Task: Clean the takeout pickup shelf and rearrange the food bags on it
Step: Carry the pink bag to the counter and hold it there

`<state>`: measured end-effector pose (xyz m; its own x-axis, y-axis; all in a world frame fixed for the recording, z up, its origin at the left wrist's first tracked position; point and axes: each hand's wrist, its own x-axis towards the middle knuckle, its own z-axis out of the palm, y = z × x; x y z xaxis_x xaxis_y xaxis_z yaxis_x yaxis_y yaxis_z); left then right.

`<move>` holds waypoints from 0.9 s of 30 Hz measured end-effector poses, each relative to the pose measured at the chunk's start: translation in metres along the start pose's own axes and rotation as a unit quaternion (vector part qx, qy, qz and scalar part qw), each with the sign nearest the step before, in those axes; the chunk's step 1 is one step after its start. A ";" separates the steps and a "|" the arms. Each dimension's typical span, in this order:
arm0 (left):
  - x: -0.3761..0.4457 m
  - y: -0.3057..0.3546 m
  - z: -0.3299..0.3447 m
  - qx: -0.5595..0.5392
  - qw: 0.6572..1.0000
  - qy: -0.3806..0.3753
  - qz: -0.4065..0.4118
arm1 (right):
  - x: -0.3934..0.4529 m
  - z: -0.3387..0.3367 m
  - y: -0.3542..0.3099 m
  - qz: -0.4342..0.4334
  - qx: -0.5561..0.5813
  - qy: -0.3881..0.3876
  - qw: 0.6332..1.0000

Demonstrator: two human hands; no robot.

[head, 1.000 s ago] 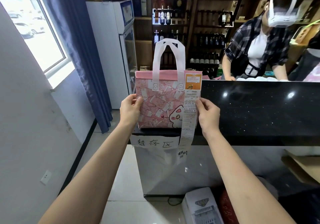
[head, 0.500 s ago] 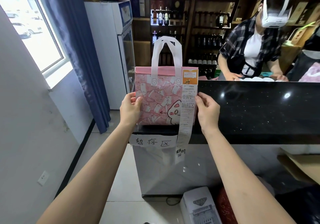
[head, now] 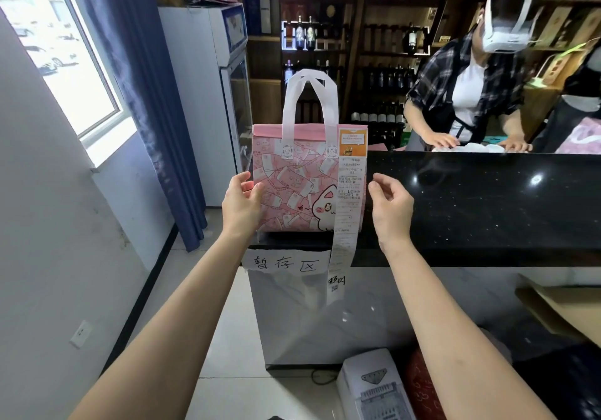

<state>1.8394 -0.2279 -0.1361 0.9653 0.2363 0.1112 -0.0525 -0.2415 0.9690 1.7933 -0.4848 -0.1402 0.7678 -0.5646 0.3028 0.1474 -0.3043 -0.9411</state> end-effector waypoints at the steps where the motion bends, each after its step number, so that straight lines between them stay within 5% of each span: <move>1: -0.001 -0.001 -0.002 0.001 1.000 0.004 0.003 | -0.002 -0.001 0.000 0.000 0.002 0.003 1.000; 11: -0.044 -0.005 -0.026 0.007 1.000 0.013 0.017 | -0.041 -0.006 -0.013 -0.015 0.020 -0.019 1.000; 27: -0.174 -0.042 -0.064 0.079 0.997 -0.005 0.005 | -0.158 -0.014 -0.014 0.030 0.028 -0.179 0.983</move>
<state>1.6575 -0.1985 -0.1819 0.9675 0.2235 0.1182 -0.0224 -0.3897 0.9207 1.6613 -0.4022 -0.1724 0.9446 -0.2714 0.1847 0.1224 -0.2308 -0.9653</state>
